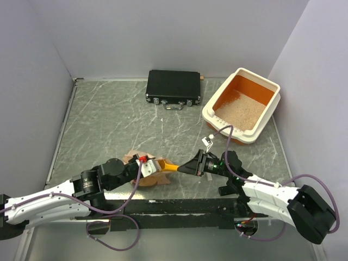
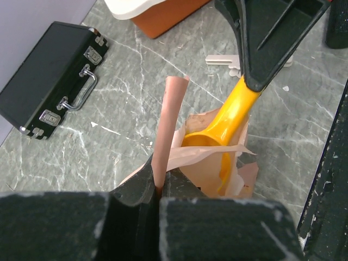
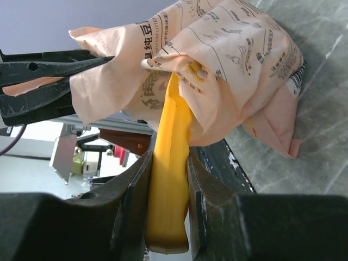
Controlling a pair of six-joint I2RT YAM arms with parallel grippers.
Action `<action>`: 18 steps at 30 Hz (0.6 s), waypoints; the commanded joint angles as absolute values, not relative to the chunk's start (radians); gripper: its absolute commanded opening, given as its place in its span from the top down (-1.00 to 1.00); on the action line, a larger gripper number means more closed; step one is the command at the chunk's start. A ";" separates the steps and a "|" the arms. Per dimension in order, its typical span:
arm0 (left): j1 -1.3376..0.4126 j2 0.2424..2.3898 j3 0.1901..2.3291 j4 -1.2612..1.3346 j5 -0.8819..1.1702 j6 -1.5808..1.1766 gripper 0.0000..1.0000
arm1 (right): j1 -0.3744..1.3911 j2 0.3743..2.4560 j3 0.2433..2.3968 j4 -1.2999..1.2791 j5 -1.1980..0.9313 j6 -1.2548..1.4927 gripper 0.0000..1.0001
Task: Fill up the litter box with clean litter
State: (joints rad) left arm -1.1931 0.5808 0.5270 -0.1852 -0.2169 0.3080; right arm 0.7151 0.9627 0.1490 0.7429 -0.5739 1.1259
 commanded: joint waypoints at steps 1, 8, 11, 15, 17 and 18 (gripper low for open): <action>-1.227 0.597 0.509 -0.123 -0.184 0.253 0.98 | 0.707 0.869 0.129 0.750 -0.528 1.135 1.00; -1.230 0.588 0.502 -0.114 -0.215 0.249 0.98 | 0.706 0.663 0.113 0.545 -0.496 1.137 1.00; -1.232 0.591 0.502 -0.110 -0.222 0.250 0.98 | 0.704 0.571 0.115 0.447 -0.476 1.140 1.00; -1.230 0.594 0.502 -0.109 -0.232 0.250 0.99 | 0.704 0.456 0.121 0.323 -0.446 1.138 1.00; -1.232 0.588 0.500 -0.107 -0.239 0.253 0.98 | 0.704 0.420 0.123 0.278 -0.433 1.137 1.00; -1.230 0.584 0.499 -0.101 -0.244 0.253 0.98 | 0.704 0.390 0.121 0.249 -0.423 1.137 1.00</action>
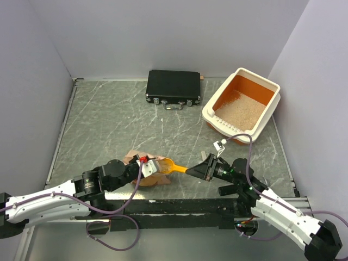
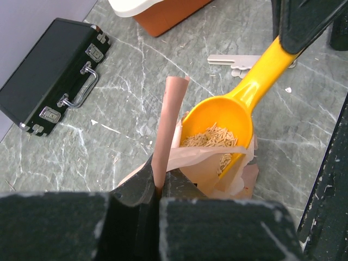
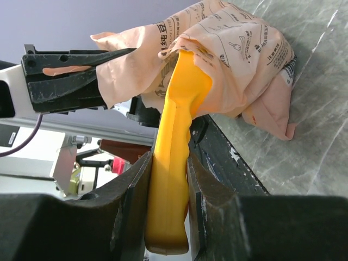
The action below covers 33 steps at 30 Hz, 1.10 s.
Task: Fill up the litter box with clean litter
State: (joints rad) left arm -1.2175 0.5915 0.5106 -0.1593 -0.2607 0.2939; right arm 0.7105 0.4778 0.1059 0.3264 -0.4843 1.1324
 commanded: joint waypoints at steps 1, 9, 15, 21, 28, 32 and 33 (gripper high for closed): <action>-1.232 0.577 0.497 -0.101 -0.247 0.253 0.99 | 0.703 0.377 0.120 0.233 -0.419 1.137 1.00; -1.232 0.528 0.483 -0.077 -0.334 0.264 0.98 | 0.701 0.302 0.115 0.170 -0.414 1.180 1.00; -1.230 0.535 0.483 -0.075 -0.347 0.268 0.98 | 0.701 0.210 0.158 0.016 -0.368 1.186 1.00; -1.230 0.546 0.483 -0.075 -0.350 0.268 0.99 | 0.703 0.083 0.132 -0.054 -0.321 1.229 1.00; -1.230 0.535 0.477 -0.064 -0.356 0.273 0.99 | 0.703 -0.052 0.132 -0.169 -0.285 1.239 1.00; -1.230 0.526 0.477 -0.057 -0.389 0.273 0.99 | 0.703 -0.087 0.155 -0.233 -0.287 1.227 1.00; -1.230 0.525 0.477 -0.051 -0.399 0.273 0.98 | 0.703 -0.094 0.159 -0.247 -0.288 1.227 1.00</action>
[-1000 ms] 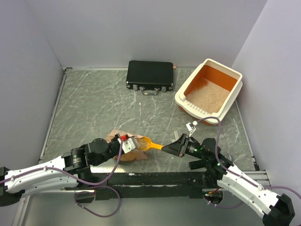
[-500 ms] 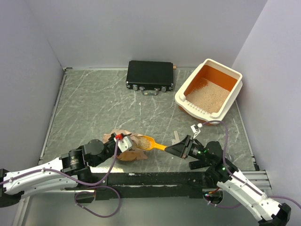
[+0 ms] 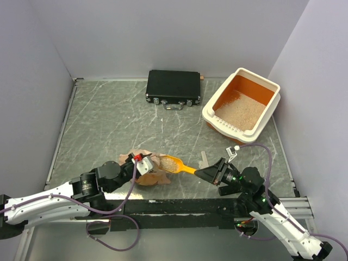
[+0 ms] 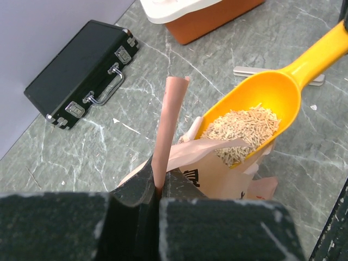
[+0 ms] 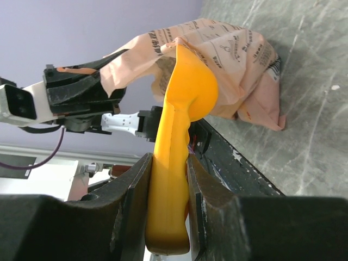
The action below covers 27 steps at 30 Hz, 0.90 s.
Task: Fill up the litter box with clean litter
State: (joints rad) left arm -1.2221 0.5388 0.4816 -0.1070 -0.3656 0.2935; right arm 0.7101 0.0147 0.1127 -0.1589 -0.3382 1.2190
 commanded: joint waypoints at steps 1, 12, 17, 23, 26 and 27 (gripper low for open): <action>-1.232 0.522 0.477 -0.048 -0.411 0.272 0.99 | 0.701 -0.109 0.163 -0.258 -0.287 1.227 1.00; -1.232 0.526 0.477 -0.038 -0.471 0.273 0.99 | 0.703 -0.222 0.253 -0.409 -0.247 1.212 1.00; -1.230 0.535 0.479 -0.037 -0.466 0.270 0.99 | 0.701 -0.276 0.270 -0.434 -0.238 1.224 1.00; -1.230 0.541 0.479 -0.035 -0.460 0.267 0.99 | 0.703 -0.276 0.305 -0.408 -0.233 1.220 1.00; -1.232 0.541 0.477 -0.037 -0.460 0.270 0.99 | 0.701 -0.267 0.328 -0.396 -0.224 1.213 1.00; -1.230 0.541 0.477 -0.037 -0.460 0.270 0.98 | 0.703 -0.262 0.334 -0.394 -0.222 1.213 1.00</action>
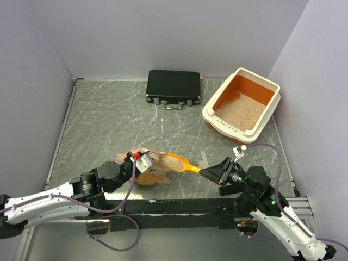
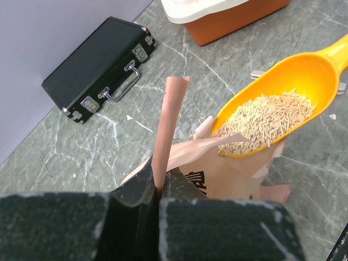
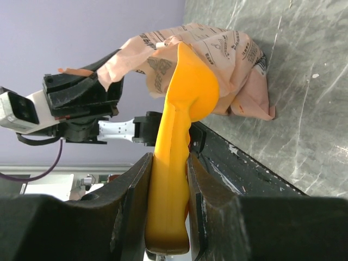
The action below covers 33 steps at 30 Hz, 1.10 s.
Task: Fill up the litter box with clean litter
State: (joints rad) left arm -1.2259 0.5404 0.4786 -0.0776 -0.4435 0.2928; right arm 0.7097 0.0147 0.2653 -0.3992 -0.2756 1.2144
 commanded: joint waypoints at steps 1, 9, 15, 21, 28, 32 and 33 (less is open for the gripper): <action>-1.230 0.540 0.477 -0.037 -0.459 0.270 0.99 | 0.703 -0.258 0.340 -0.387 -0.222 1.212 1.00; -1.230 0.537 0.477 -0.035 -0.466 0.268 0.99 | 0.703 -0.223 0.403 -0.362 -0.221 1.207 1.00; -1.230 0.534 0.482 -0.035 -0.471 0.267 0.99 | 0.703 -0.155 0.463 -0.315 -0.206 1.186 1.00; -1.230 0.528 0.486 -0.041 -0.463 0.264 0.99 | 0.701 -0.066 0.466 -0.177 -0.161 1.203 1.00; -1.230 0.499 0.483 -0.040 -0.446 0.265 0.99 | 0.703 0.026 0.370 0.107 -0.048 1.242 1.00; -1.230 0.491 0.485 -0.043 -0.440 0.265 0.99 | 0.703 0.145 0.282 0.360 -0.008 1.310 1.00; -1.230 0.488 0.485 -0.041 -0.439 0.264 0.99 | 0.701 0.172 0.259 0.405 -0.003 1.334 1.00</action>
State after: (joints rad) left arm -1.2255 0.5056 0.4786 -0.0898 -0.4644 0.2916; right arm 0.7074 0.0620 0.3264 0.0731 -0.0708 1.2465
